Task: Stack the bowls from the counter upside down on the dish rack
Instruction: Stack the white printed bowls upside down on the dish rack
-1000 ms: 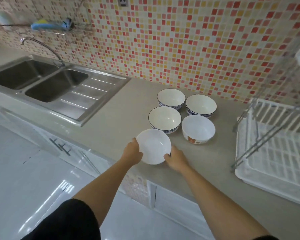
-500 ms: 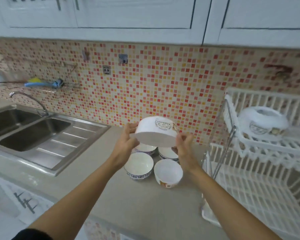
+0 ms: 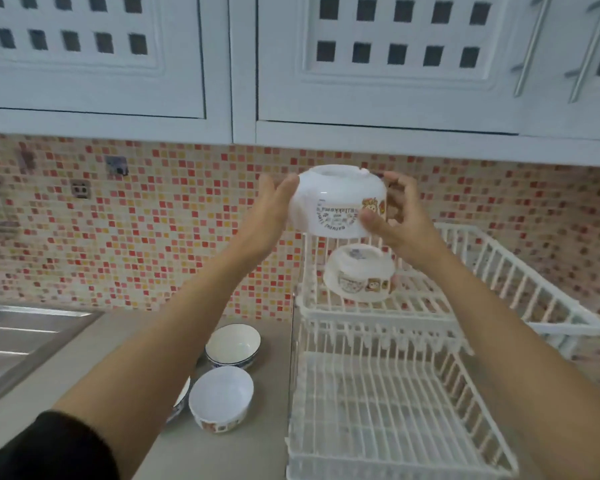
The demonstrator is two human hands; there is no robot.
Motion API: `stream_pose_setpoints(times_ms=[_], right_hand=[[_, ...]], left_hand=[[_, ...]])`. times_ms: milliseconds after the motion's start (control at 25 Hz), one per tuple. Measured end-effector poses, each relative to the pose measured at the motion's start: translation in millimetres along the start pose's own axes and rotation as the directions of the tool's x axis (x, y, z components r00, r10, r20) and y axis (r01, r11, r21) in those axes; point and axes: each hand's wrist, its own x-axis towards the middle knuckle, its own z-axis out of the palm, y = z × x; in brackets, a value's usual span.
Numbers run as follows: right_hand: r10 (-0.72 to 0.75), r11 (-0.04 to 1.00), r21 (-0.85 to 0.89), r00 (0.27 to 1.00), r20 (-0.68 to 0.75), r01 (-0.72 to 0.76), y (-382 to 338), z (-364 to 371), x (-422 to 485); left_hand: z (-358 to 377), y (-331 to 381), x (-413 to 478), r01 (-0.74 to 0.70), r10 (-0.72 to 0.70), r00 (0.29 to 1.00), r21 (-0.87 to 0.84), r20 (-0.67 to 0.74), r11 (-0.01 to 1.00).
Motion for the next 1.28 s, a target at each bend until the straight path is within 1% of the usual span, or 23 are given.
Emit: stream_pose_setpoints(times_ms=[120, 200, 280, 360, 520, 680, 760, 920, 1040, 1160, 1280], right_hand=[[0.100, 0.981, -0.168, 0.995, 0.013, -0.096, 31, -39, 3], [0.178, 0.962, -0.223, 0.982, 0.065, -0.160, 52, -52, 6], [0.244, 0.937, -0.288, 0.962, 0.126, -0.200, 72, -57, 10], [0.298, 0.923, -0.305, 0.936, 0.187, -0.233, 88, -56, 14], [0.355, 0.903, -0.362, 0.878, 0.322, -0.232, 103, -49, 23], [0.400, 0.878, -0.421, 0.834, 0.381, -0.229, 109, -43, 27], [0.409, 0.879, -0.415, 0.821, 0.399, -0.236, 111, -41, 26], [0.441, 0.853, -0.469, 0.799, 0.409, -0.230, 110, -41, 25], [0.458, 0.832, -0.504, 0.801, 0.384, -0.234, 101, -42, 24], [0.405, 0.834, -0.516, 0.854, 0.328, -0.198, 85, -34, 23], [0.258, 0.838, -0.539, 0.933, 0.251, -0.086, 57, -5, 23]], left_hand=[[51, -8, 28, 0.036, -0.044, 0.997, 0.113, 0.062, 0.993], [79, -16, 43, 0.081, -0.107, 0.989, 0.230, 0.105, 0.970], [96, -25, 55, 0.147, -0.192, 0.976, 0.336, 0.105, 0.930], [105, -33, 62, 0.214, -0.278, 0.955, 0.415, 0.100, 0.884], [113, -43, 65, 0.298, -0.379, 0.922, 0.481, 0.079, 0.825], [118, -48, 62, 0.344, -0.444, 0.895, 0.563, 0.046, 0.752], [120, -48, 60, 0.350, -0.453, 0.891, 0.577, 0.040, 0.738], [124, -45, 56, 0.346, -0.460, 0.887, 0.593, 0.046, 0.727], [121, -37, 51, 0.333, -0.441, 0.896, 0.594, 0.041, 0.732], [104, -22, 44, 0.281, -0.349, 0.937, 0.544, 0.023, 0.790], [66, -11, 35, 0.189, -0.208, 0.978, 0.541, -0.027, 0.820]])
